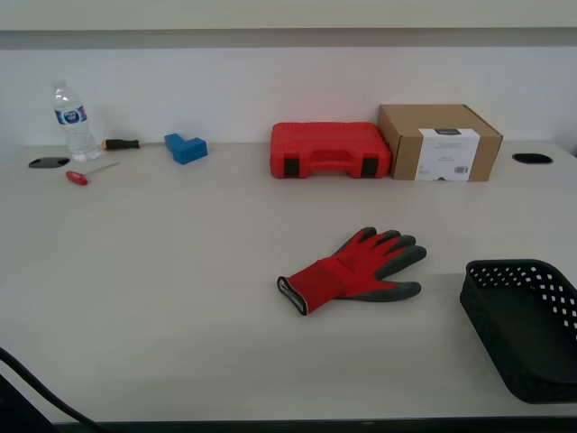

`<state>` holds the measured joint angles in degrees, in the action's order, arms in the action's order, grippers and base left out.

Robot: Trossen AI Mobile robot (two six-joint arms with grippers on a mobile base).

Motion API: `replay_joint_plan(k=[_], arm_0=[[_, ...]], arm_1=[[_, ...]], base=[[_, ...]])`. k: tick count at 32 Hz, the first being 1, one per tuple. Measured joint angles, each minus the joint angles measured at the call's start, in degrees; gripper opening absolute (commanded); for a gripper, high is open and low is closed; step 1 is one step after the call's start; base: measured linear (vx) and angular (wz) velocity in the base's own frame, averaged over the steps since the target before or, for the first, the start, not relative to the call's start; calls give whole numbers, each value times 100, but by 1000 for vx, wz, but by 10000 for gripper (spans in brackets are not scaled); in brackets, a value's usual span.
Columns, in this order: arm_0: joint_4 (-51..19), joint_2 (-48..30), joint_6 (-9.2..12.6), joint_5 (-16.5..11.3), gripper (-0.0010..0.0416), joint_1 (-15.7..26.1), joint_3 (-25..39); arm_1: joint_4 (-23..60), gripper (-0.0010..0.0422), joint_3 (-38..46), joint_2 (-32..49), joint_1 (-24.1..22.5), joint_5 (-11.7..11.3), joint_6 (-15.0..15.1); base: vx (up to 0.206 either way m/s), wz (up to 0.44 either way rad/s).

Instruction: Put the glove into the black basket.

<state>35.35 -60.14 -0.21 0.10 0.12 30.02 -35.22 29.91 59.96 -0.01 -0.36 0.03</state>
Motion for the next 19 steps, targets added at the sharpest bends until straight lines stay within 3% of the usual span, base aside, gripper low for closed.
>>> replay_joint_plan(k=[19], arm_0=[[0,0,7,0,1,-4,0]], arm_1=[[0,0,0,0,0,0,0]], base=[[0,0]])
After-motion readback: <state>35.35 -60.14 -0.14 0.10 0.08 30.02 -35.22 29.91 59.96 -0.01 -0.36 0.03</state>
